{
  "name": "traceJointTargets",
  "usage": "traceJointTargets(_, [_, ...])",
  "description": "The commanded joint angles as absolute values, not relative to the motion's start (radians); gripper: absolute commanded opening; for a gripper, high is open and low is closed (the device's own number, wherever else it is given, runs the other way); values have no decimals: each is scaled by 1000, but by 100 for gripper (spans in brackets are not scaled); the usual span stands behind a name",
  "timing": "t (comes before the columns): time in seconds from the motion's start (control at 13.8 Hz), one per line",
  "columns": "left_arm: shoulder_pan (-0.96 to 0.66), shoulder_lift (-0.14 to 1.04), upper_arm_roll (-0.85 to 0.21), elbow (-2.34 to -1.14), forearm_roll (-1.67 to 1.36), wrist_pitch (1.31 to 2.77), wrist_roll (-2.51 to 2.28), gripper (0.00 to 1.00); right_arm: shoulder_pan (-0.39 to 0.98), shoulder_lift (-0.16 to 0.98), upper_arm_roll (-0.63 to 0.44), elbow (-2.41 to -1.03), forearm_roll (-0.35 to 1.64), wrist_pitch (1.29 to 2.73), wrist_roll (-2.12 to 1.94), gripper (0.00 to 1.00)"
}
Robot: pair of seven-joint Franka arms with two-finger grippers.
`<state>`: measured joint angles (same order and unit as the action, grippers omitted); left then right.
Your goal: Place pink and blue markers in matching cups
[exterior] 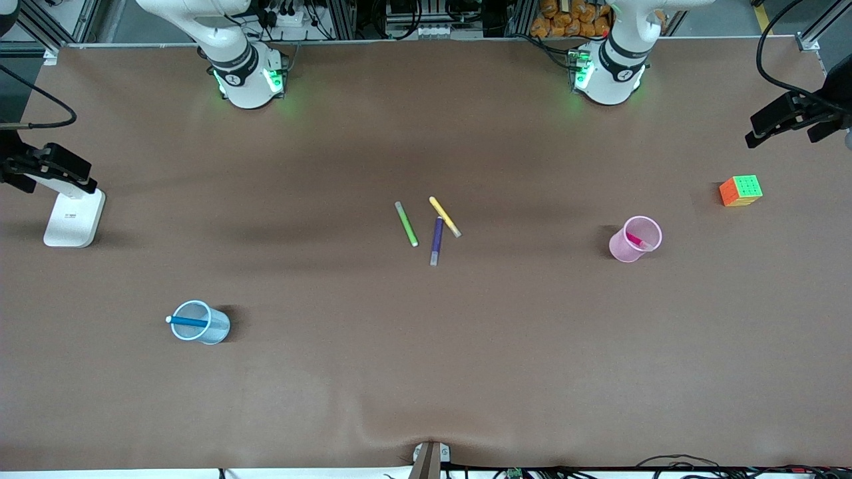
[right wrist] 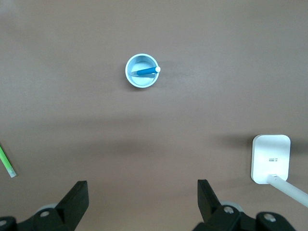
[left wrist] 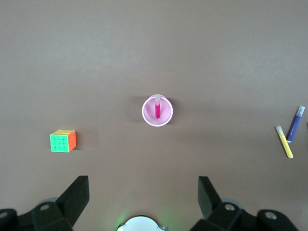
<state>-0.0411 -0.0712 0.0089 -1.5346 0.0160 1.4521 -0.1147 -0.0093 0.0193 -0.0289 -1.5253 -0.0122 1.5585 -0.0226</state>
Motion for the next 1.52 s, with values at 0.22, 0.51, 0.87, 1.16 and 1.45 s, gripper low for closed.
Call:
traceJointTargets(0.22, [-46,-58,18,-1511,12,1431,-101,100,-23,-5,-20,-1528,-26,1534,-34,100])
traceJointTargets(0.51, [-43,-57,23,-1509,18,1431,-51,100,-21,-6,-18,-1528,-26,1532,-32,100])
traceJointTargets(0.87, [-20,-58,23,-1511,9,1430,-64,100,-21,-6,-14,-1526,-26,1531,-32,100])
traceJointTargets(1.16, [-28,-60,11,-1520,18,1433,-71,100,-18,-8,-11,-1526,-25,1529,-32,100])
traceJointTargets(1.45, [-37,-58,9,-1513,17,1456,-52,100,-21,-8,-15,-1505,-25,1514,-35,100])
